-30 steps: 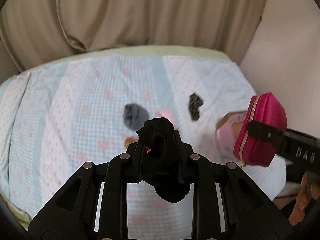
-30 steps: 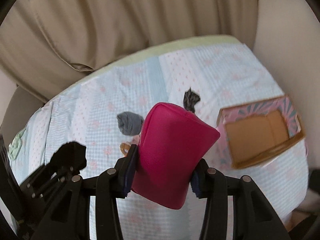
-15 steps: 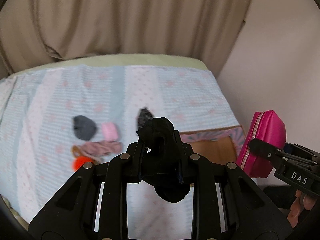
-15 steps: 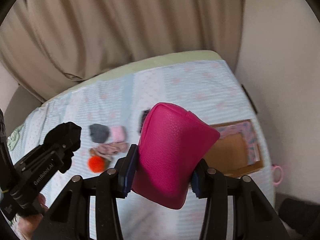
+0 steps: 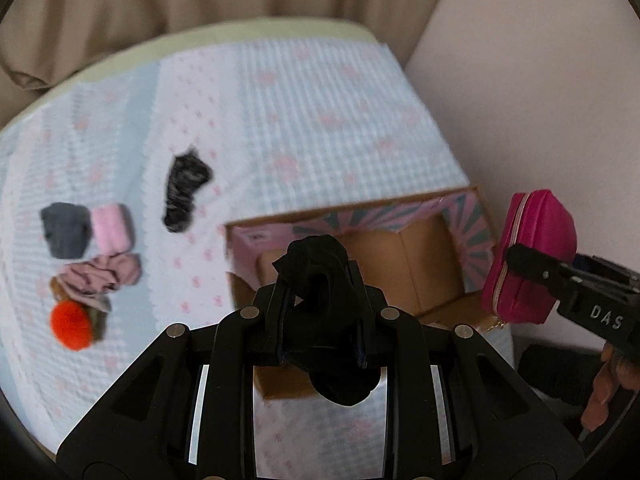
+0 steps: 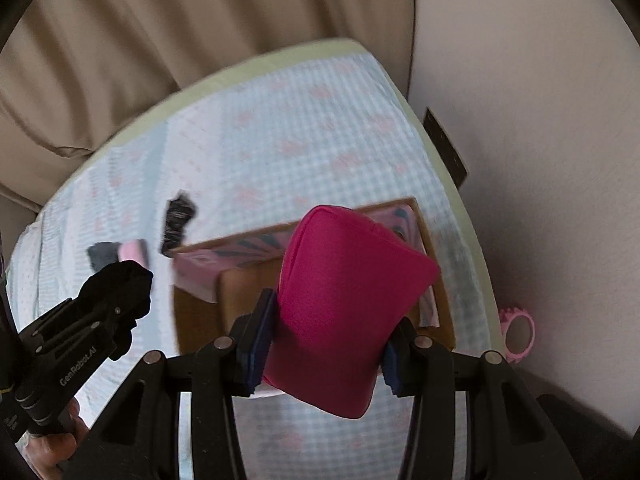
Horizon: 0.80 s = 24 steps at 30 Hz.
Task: Organize soft objects
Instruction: 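Carry both items to the cardboard box while right tool releases the pouch inside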
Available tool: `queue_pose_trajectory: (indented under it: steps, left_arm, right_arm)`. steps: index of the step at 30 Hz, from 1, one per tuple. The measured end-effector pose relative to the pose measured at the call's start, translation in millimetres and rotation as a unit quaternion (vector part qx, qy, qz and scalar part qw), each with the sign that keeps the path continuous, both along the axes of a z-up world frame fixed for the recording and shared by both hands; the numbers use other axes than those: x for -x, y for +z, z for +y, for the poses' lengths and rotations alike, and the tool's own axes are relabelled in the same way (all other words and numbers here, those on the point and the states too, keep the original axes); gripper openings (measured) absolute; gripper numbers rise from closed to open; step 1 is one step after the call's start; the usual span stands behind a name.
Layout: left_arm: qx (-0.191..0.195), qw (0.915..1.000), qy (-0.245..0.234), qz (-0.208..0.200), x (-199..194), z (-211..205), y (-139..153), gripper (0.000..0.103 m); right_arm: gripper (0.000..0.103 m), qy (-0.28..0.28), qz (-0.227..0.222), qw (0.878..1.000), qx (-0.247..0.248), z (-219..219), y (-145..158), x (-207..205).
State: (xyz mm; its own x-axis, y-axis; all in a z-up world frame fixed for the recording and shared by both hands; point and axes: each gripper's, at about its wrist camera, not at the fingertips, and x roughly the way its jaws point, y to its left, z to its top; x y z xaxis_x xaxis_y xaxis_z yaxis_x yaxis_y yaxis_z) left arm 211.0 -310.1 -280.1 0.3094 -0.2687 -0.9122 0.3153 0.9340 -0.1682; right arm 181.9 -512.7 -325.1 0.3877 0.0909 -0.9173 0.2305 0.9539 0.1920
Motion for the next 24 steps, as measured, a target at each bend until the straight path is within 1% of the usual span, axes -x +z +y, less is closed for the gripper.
queue_pose_trajectory:
  steps: [5, 9, 11, 14, 16, 17, 18, 19, 20, 21, 22, 24]
  left_arm:
    - [-0.031, 0.9981, -0.022, 0.048, -14.0, -27.2, -63.9, 0.021]
    - [-0.052, 0.9936, -0.047, 0.088, -14.7, -47.4, -110.9, 0.021]
    - [-0.064, 0.9909, -0.057, 0.104, -14.0, -53.9, -127.9, 0.021]
    - [-0.075, 0.9880, -0.064, 0.119, -15.1, -56.9, -143.4, 0.021]
    - [-0.077, 0.9874, -0.074, 0.117, -14.6, -59.5, -145.9, 0.021]
    - [-0.079, 0.9873, -0.081, 0.111, -14.2, -61.3, -145.1, 0.023]
    - [-0.083, 0.9867, -0.091, 0.106, -13.0, -63.2, -144.5, 0.038]
    - [-0.086, 0.9859, -0.099, 0.104, -11.2, -64.6, -144.0, 0.056]
    - [-0.084, 0.9852, -0.104, 0.107, -9.7, -65.0, -144.1, 0.099]
    - [-0.081, 0.9847, -0.105, 0.113, -7.9, -63.7, -145.1, 0.103]
    - [-0.080, 0.9853, -0.103, 0.111, -5.4, -61.7, -144.3, 0.103]
    - [-0.075, 0.9861, -0.098, 0.112, -1.5, -55.4, -144.4, 0.103]
  right_arm:
    - [0.042, 0.009, 0.047, 0.999, -0.015, -17.7, -51.7, -19.6]
    - [0.042, 0.018, 0.087, 0.995, -0.034, -24.1, -90.2, -36.5]
    - [0.042, 0.022, 0.099, 0.994, -0.045, -24.8, -104.0, -42.8]
    - [0.043, 0.033, 0.109, 0.992, -0.045, -21.1, -114.6, -48.8]
    - [0.043, 0.042, 0.111, 0.992, -0.046, -19.8, -117.8, -52.6]
    - [0.045, 0.046, 0.115, 0.991, -0.049, -19.0, -120.3, -54.9]
    - [0.049, 0.046, 0.120, 0.990, -0.050, -18.4, -121.7, -57.2]
    - [0.061, 0.044, 0.121, 0.990, -0.050, -18.8, -123.9, -58.8]
    - [0.072, 0.041, 0.118, 0.991, -0.049, -19.8, -123.9, -59.2]
    - [0.099, 0.042, 0.114, 0.991, -0.051, -20.0, -124.1, -60.4]
    - [0.103, 0.044, 0.109, 0.992, -0.054, -19.7, -123.2, -60.9]
    - [0.103, 0.048, 0.105, 0.992, -0.053, -19.1, -122.2, -61.8]
